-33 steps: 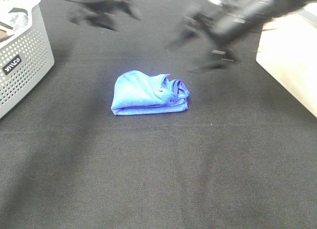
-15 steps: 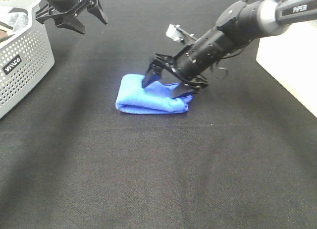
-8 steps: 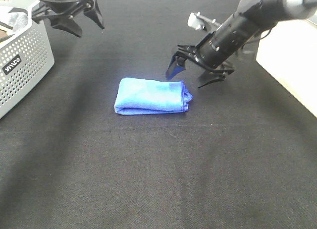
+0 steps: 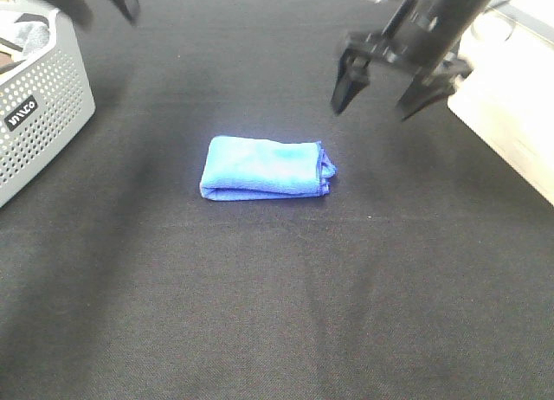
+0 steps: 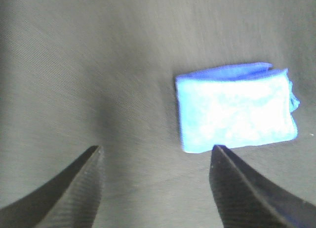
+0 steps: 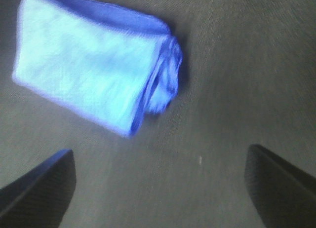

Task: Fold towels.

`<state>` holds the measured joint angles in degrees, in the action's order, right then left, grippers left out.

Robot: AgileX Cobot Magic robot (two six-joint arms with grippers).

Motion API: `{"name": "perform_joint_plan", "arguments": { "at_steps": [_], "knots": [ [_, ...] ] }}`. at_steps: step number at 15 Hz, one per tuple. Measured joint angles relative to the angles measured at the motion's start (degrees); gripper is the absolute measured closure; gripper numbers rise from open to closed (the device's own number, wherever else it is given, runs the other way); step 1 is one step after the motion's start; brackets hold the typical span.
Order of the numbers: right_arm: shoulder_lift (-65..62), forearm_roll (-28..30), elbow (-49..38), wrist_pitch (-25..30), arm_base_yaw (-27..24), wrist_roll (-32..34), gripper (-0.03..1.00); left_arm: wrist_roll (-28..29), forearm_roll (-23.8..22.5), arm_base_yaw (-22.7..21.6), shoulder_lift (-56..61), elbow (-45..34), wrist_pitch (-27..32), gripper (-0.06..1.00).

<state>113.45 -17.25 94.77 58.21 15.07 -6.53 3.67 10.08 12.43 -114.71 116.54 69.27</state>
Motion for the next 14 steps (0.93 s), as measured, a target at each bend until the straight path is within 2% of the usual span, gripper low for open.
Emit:
{"name": "perform_joint_plan", "arguments": {
  "at_steps": [2, 4, 9, 10, 14],
  "knots": [
    [-4.47, 0.46, -0.74, 2.98, 0.0, 0.17, 0.1, -0.06, -3.9, 2.18, 6.19, -3.09, 0.0, 0.35],
    [-11.17, 2.01, -5.16, 4.13, 0.06, 1.09, 0.1, -0.06, -5.96, 4.01, 13.46, -10.26, 0.06, 0.35],
    [-32.6, 4.64, -24.58, 4.7, 0.06, 2.52, 0.1, 0.57, -6.76, 4.7, 38.67, -36.1, 0.17, 0.35],
    [-39.59, 4.64, -30.42, 4.7, 0.06, 2.69, 0.1, 0.63, -6.76, 4.7, 47.96, -44.12, 0.23, 0.35],
    [-57.3, 5.04, -44.18, 4.81, 0.06, 2.69, 0.1, 0.63, -6.7, 4.7, 72.48, -62.45, 0.23, 0.35]
  ]
}}
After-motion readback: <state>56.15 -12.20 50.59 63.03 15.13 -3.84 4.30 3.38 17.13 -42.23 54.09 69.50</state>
